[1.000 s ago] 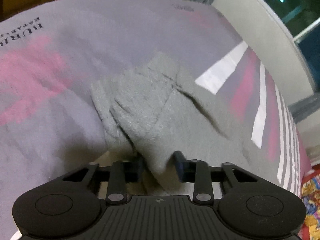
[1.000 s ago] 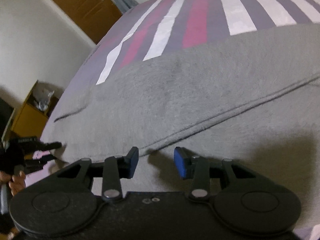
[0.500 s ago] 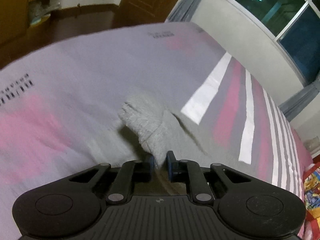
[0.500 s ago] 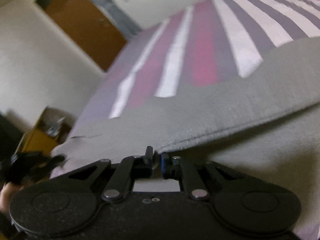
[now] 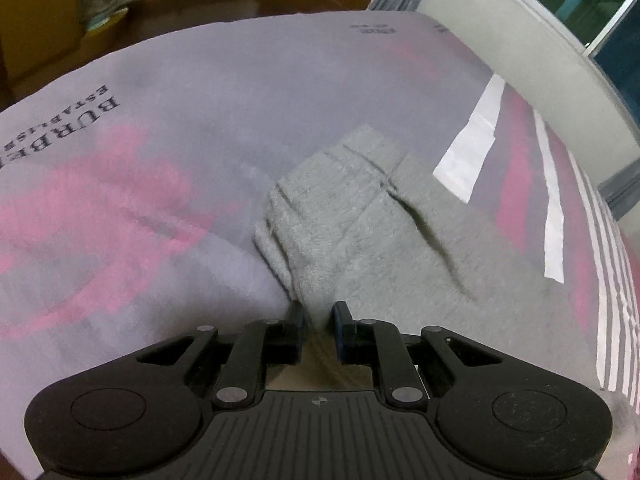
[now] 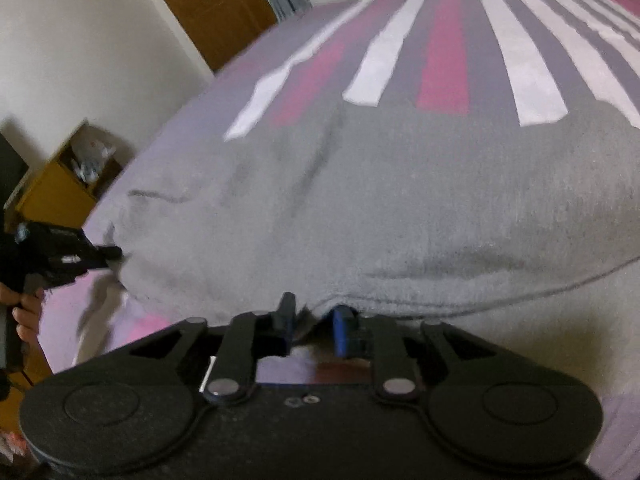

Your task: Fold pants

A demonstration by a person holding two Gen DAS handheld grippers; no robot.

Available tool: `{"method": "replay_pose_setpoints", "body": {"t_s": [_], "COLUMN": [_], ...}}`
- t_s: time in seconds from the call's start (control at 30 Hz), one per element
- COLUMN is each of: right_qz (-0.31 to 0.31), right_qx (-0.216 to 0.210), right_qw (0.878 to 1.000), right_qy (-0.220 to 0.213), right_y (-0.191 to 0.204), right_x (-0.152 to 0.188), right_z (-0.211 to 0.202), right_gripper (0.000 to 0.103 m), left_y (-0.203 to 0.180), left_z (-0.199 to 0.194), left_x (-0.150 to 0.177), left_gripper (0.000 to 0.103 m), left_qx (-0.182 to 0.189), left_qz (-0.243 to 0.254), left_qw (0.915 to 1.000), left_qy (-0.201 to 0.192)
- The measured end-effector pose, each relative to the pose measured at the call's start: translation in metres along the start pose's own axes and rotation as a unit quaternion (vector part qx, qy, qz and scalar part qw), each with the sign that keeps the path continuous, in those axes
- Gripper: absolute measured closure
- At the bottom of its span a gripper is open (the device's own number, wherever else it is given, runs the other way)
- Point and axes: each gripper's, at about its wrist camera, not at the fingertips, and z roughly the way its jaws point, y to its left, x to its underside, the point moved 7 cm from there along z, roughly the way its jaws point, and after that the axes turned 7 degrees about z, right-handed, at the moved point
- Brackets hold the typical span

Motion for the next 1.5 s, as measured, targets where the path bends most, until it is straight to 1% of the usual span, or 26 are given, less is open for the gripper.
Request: {"method": "replay_pose_setpoints", "body": {"t_s": [0.03,0.07,0.1,0.17,0.23,0.3,0.4,0.5,0.57,0.67,0.77,0.87,0.9,1.0,1.1,1.2,1.23,1.3,1.4,1.47,1.5], "right_qz": [0.008,0.011,0.013,0.026,0.035,0.061,0.102,0.134,0.163,0.198,0.231,0.236,0.232,0.198,0.164,0.152,0.155,0.157,0.169,0.186,0.195], "right_qx": [-0.005,-0.009,-0.010,-0.013,-0.001,0.013,0.039,0.063,0.062,0.055,0.048,0.053,0.056,0.078,0.097,0.113,0.116,0.111,0.098,0.102,0.105], "right_qw": [1.000,1.000,1.000,0.999,0.999,0.997,0.992,0.985,0.981,0.972,0.962,0.955,0.955,0.963,0.971,0.975,0.975,0.975,0.974,0.970,0.968], "right_qy": [0.004,-0.001,-0.006,-0.017,-0.031,-0.044,-0.063,-0.083,-0.091,-0.110,-0.139,-0.170,-0.174,-0.165,-0.142,-0.121,-0.111,-0.110,-0.118,-0.118,-0.118], "right_y": [-0.004,-0.007,-0.008,-0.018,-0.032,-0.060,-0.102,-0.144,-0.167,-0.195,-0.213,-0.222,-0.222,-0.216,-0.204,-0.200,-0.201,-0.201,-0.203,-0.212,-0.219], "right_x": [0.001,-0.001,-0.010,-0.010,-0.012,-0.013,-0.014,-0.014,-0.014,-0.017,-0.027,-0.048,-0.056,-0.079,-0.101,-0.114,-0.114,-0.112,-0.095,-0.078,-0.075], "right_z": [-0.003,-0.005,-0.008,-0.026,-0.041,-0.057,-0.077,-0.098,-0.107,-0.113,-0.112,-0.116,-0.115,-0.102,-0.076,-0.054,-0.049,-0.057,-0.080,-0.094,-0.095], "right_gripper": [0.082,0.082,0.082,0.081,0.072,0.069,0.069,0.069,0.069,0.069,0.067,0.065,0.065,0.065,0.065,0.065,0.065,0.065,0.063,0.060,0.060], "left_y": [-0.006,-0.013,-0.023,-0.040,-0.061,-0.087,-0.124,-0.147,-0.150,-0.147,-0.151,-0.154,-0.155,-0.153,-0.154,-0.153,-0.152,-0.150,-0.149,-0.148,-0.148], "left_z": [-0.004,-0.014,-0.025,-0.039,-0.045,-0.043,-0.029,-0.009,0.007,0.013,0.010,0.013,0.014,0.015,0.016,0.017,0.018,0.017,0.017,0.017,0.017], "left_x": [0.002,0.004,0.007,0.013,0.018,0.028,0.046,0.067,0.078,0.081,0.079,0.077,0.076,0.077,0.078,0.078,0.078,0.078,0.078,0.078,0.078], "left_gripper": [0.089,0.089,0.089,0.089,0.089,0.089,0.089,0.089,0.089,0.089,0.089,0.089,0.089,0.089,0.089,0.089,0.089,0.089,0.089,0.089,0.089], "left_qx": [-0.002,-0.006,-0.005,0.004,0.012,0.032,0.051,0.054,0.050,0.048,0.043,0.041,0.040,0.038,0.039,0.041,0.042,0.044,0.049,0.052,0.053], "left_qz": [0.011,0.028,0.047,0.078,0.103,0.123,0.142,0.149,0.140,0.115,0.125,0.124,0.124,0.127,0.124,0.123,0.122,0.119,0.120,0.120,0.120], "left_qw": [0.9999,0.9994,0.9984,0.9961,0.9937,0.9914,0.9885,0.9870,0.9877,0.9910,0.9897,0.9897,0.9897,0.9896,0.9899,0.9900,0.9901,0.9903,0.9899,0.9898,0.9897], "left_qy": [-0.006,-0.018,-0.030,-0.042,-0.044,-0.031,-0.005,0.027,0.050,0.050,0.056,0.059,0.059,0.058,0.057,0.056,0.057,0.056,0.057,0.057,0.056]}}
